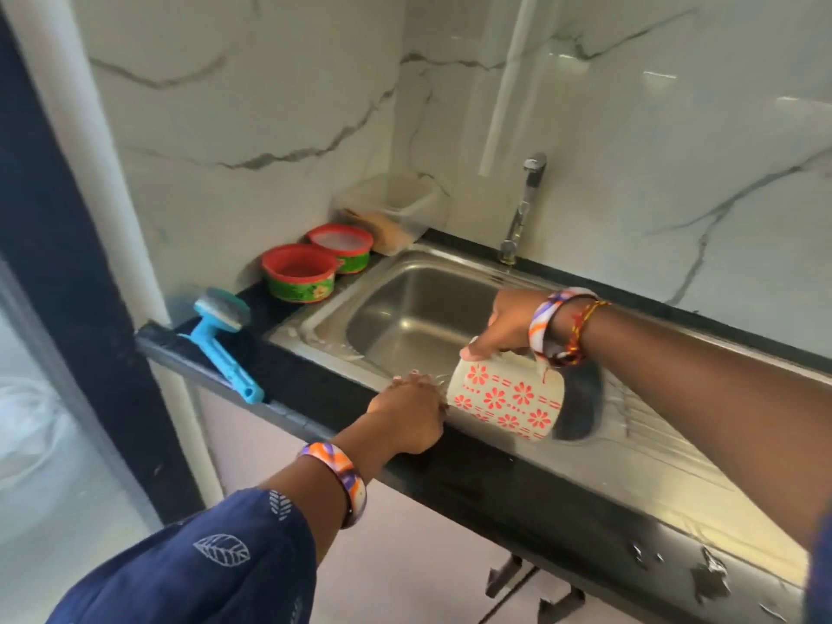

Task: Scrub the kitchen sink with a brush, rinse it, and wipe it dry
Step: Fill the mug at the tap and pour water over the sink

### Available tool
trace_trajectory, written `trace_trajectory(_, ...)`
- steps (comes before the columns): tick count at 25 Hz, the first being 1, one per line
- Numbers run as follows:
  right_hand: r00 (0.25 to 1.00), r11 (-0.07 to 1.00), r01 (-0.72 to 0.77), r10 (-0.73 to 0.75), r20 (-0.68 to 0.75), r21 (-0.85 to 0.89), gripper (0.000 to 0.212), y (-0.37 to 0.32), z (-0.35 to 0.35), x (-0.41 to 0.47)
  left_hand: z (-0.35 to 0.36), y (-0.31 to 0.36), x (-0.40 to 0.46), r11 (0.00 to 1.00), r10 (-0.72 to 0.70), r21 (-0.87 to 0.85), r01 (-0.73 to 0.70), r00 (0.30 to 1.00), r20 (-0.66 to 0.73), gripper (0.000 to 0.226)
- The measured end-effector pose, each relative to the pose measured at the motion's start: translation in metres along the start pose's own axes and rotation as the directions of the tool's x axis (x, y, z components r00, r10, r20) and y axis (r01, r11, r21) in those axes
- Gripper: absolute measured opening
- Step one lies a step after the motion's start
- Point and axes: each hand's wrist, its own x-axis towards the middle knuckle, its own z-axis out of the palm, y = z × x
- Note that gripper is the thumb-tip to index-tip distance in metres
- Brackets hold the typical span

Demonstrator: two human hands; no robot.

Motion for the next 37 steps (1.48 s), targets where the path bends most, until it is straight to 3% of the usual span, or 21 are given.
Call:
trace_trajectory(5, 0.988, 0.984, 0.156, -0.156, 0.005, -0.089, 0.038, -0.066, -0.001, 0.047, -0.026, -0.076, -0.003, 0.961, -0.277, 0.015, 0.278, 0.961, -0.019, 0.057)
trace_trajectory(8, 0.972, 0.964, 0.234, -0.231, 0.039, -0.13, 0.033, -0.099, -0.003, 0.069, -0.035, -0.117, 0.008, 0.935, -0.354, -0.01, 0.354, 0.935, -0.003, 0.06)
trace_trajectory(13, 0.936, 0.912, 0.342, -0.352, -0.006, -0.227, 0.03, -0.139, -0.007, 0.116, -0.04, -0.16, 0.035, 0.978, -0.184, 0.096, 0.184, 0.983, -0.002, 0.057)
trace_trajectory(15, 0.916, 0.896, 0.35, -0.388, -0.1, -0.273, 0.052, -0.149, -0.012, 0.135, -0.045, -0.162, 0.044, 0.981, -0.109, 0.159, 0.107, 0.994, 0.003, 0.055)
trace_trajectory(16, 0.903, 0.889, 0.339, -0.4, -0.159, -0.308, 0.056, -0.15, -0.016, 0.142, -0.047, -0.161, 0.049, 0.974, -0.08, 0.214, 0.078, 0.997, -0.001, 0.053)
trace_trajectory(18, 0.868, 0.856, 0.31, -0.432, -0.243, -0.414, 0.045, -0.15, -0.028, 0.151, -0.051, -0.16, 0.063, 0.952, -0.035, 0.305, 0.035, 0.999, -0.006, 0.053)
trace_trajectory(23, 0.777, 0.833, 0.12, -0.417, -0.471, -0.54, 0.032, -0.127, -0.053, 0.178, -0.054, -0.162, 0.116, 0.931, -0.009, 0.365, 0.006, 1.0, 0.008, 0.06)
trace_trajectory(28, 0.81, 0.772, -0.013, -0.364, -0.46, -0.636, 0.024, -0.088, -0.066, 0.191, -0.06, -0.159, 0.16, 0.933, 0.033, 0.358, -0.034, 0.999, 0.01, 0.06)
trace_trajectory(31, 0.802, 0.694, -0.104, -0.365, -0.472, -0.712, 0.007, -0.062, -0.065, 0.186, -0.066, -0.16, 0.185, 0.923, 0.057, 0.38, -0.057, 0.998, 0.01, 0.061)
trace_trajectory(33, 0.835, 0.627, -0.177, -0.313, -0.453, -0.758, 0.015, -0.046, -0.062, 0.181, -0.07, -0.161, 0.199, 0.909, 0.1, 0.405, -0.096, 0.995, 0.012, 0.06)
trace_trajectory(37, 0.803, 0.55, -0.222, -0.365, -0.471, -0.805, 0.031, -0.013, -0.054, 0.164, -0.076, -0.157, 0.215, 0.901, 0.219, 0.367, -0.231, 0.973, 0.075, 0.056)
